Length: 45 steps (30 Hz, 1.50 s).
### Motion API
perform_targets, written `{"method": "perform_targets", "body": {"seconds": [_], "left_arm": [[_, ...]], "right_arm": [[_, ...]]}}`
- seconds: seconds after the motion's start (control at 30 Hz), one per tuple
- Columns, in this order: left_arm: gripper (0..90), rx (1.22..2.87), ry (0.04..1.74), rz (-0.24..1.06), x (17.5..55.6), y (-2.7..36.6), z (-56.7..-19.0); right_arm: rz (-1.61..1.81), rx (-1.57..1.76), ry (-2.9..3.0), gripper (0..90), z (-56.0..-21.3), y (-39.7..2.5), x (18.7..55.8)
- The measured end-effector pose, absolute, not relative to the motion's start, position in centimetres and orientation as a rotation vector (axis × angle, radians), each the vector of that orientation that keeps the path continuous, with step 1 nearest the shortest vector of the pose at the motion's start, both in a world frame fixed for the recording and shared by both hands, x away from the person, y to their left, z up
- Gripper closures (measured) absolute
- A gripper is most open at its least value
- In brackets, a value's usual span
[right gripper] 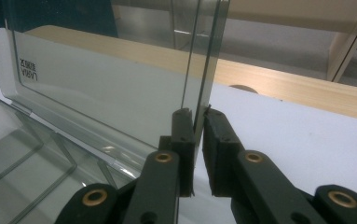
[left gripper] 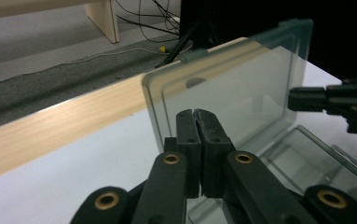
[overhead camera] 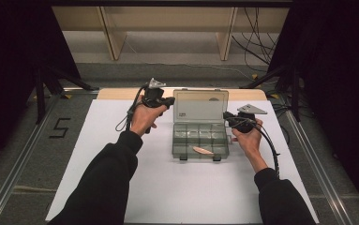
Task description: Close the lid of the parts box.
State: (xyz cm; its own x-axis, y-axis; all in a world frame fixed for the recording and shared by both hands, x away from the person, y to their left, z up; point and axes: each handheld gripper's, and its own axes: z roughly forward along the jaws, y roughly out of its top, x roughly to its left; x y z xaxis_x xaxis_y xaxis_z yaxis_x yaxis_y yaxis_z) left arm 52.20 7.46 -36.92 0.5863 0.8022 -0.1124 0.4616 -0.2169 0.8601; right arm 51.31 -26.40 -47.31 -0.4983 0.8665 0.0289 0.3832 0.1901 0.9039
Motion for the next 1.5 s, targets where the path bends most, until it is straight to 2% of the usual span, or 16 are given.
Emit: {"method": "perform_targets", "body": {"seconds": [0.8, 1.5], "left_arm": [[89.8, 1.82, 1.092, 0.472, 57.5, 5.1, -34.3], [89.8, 1.866, 1.135, 0.465, 58.7, 4.1, -35.9]], "right_arm": [[1.298, 1.148, 1.959, 83.2, -47.5, -26.3, 51.4], [1.299, 1.148, 1.949, 83.1, -47.5, -26.2, 51.3]]}}
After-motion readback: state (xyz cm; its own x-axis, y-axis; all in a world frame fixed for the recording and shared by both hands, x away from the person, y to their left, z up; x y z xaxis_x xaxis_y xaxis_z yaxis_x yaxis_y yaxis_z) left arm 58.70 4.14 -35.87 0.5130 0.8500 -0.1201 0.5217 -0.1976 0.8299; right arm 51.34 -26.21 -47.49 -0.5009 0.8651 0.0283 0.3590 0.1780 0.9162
